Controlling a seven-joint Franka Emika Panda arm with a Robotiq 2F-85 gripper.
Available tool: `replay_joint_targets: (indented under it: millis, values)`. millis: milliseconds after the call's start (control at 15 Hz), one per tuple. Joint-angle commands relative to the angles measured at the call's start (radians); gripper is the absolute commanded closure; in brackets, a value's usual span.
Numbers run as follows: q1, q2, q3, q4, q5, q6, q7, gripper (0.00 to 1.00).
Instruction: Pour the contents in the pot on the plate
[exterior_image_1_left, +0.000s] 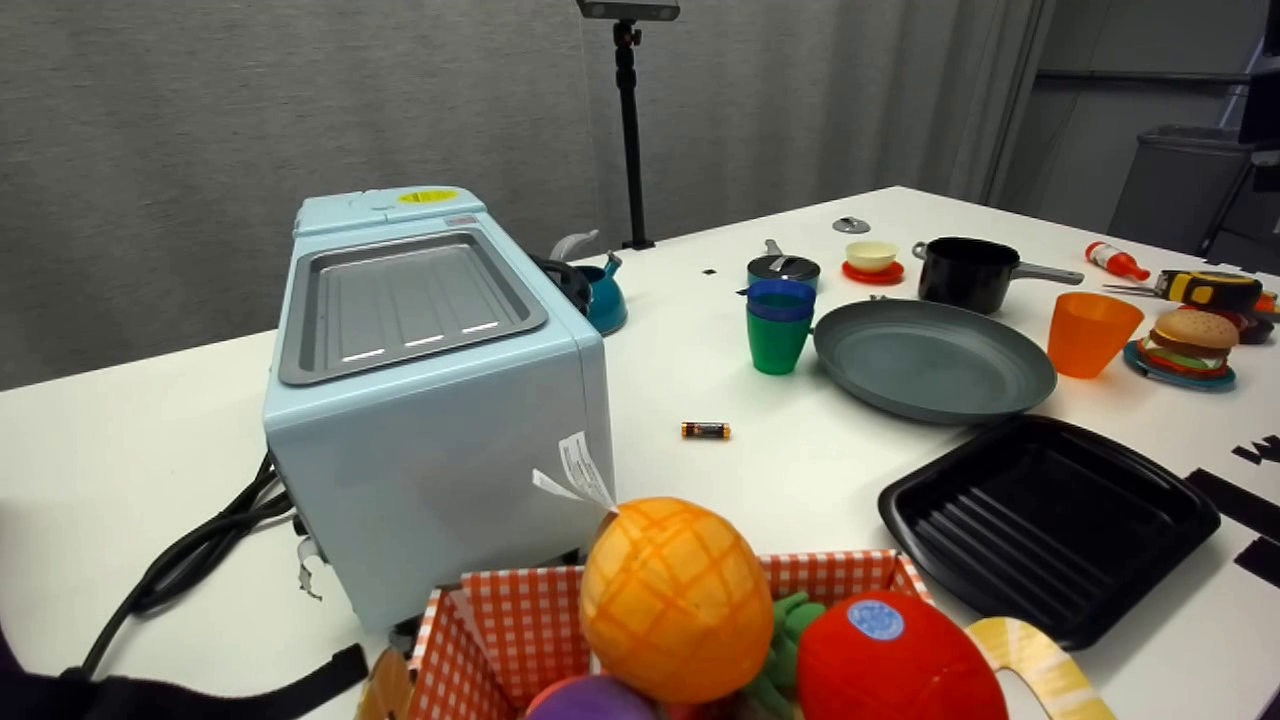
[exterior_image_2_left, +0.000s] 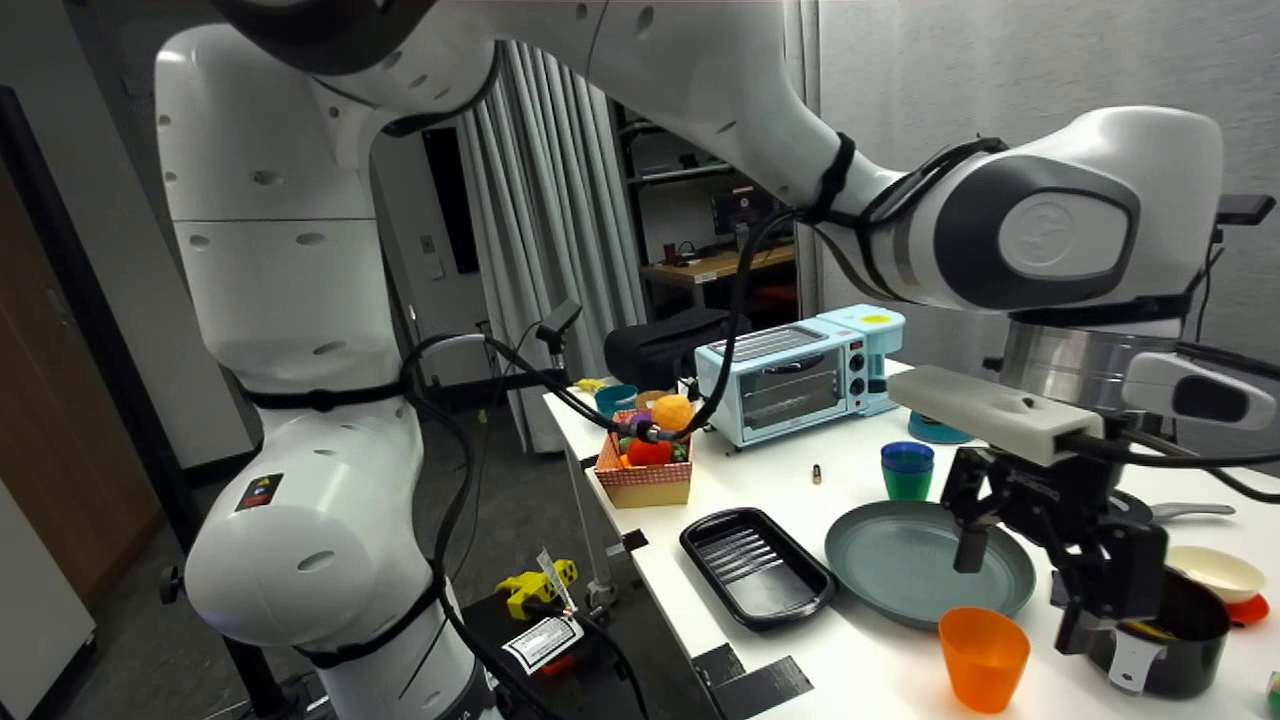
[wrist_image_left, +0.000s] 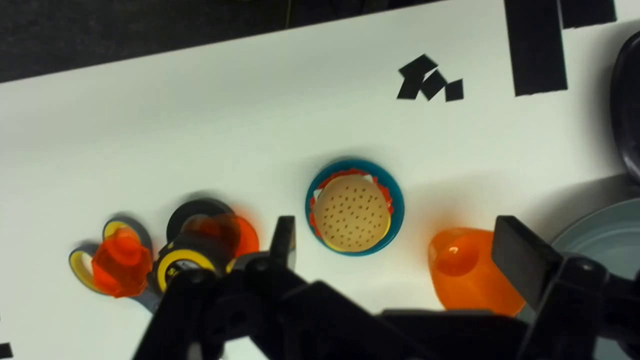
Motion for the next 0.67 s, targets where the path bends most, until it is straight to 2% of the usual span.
replay_joint_targets:
  millis: [0,333,600]
  values:
    - [-0.040,0.132,0.000,0.138,0.005,0.070,-0.119,0.00]
    - [-0.081,0.256,0.042,0.267,0.013,0.172,-0.319,0.00]
    - [-0.106,0.306,0.104,0.330,0.041,0.192,-0.461,0.00]
